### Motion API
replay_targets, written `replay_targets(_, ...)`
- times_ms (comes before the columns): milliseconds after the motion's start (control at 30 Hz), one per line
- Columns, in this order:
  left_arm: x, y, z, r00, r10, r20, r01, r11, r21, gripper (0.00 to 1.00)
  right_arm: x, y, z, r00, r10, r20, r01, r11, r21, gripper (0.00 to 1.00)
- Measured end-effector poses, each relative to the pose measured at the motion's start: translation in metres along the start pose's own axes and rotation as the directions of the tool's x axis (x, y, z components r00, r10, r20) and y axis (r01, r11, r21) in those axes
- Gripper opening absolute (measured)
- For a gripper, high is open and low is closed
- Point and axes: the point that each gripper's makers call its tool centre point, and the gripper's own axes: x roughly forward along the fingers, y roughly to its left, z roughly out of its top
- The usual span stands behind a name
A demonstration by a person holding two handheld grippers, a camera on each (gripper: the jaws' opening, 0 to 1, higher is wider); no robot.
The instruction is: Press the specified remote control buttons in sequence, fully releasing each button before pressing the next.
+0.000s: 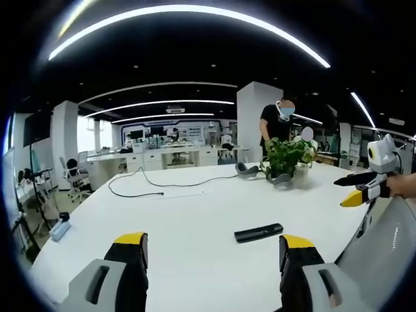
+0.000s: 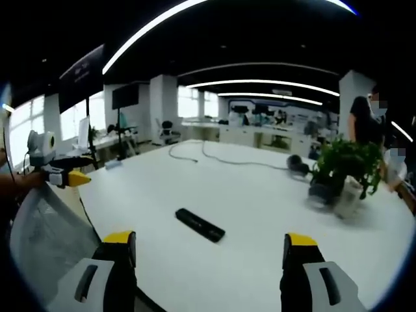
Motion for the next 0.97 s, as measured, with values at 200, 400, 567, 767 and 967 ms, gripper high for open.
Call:
replay_targets(200,-0.002,0.009,0.003,0.999,0.03,0.027,-0.029,0.999,-0.034,0.88,0.001,0.002,0.0,1.0,0.011,-0.002,-0.011,1.0,-0.016,0.92)
replay_targets(400,-0.001,0.009,-0.003,0.999,0.036,-0.011,-0.036,0.999,-0.034,0.88,0.0,-0.001,-0.002,1.0,0.002,-0.012,-0.002,1.0,-0.018,0.92)
replay_targets(567,-0.003,0.01,-0.001,1.0,0.031,-0.003,-0.031,0.996,-0.088,0.87,0.0,-0.003,-0.003,1.0,-0.008,-0.017,0.008,1.0,-0.024,0.91)
replay_targets(767,-0.005,0.017,-0.001,0.998,0.056,0.014,-0.054,0.991,-0.12,0.87,-0.001,-0.012,-0.007,0.999,-0.031,-0.025,0.031,1.0,-0.002,0.9)
replay_targets(967,-0.004,0.013,-0.002,0.999,0.046,0.007,-0.045,0.995,-0.092,0.86,0.0,-0.016,-0.01,0.999,-0.033,-0.028,0.033,0.999,-0.008,0.9)
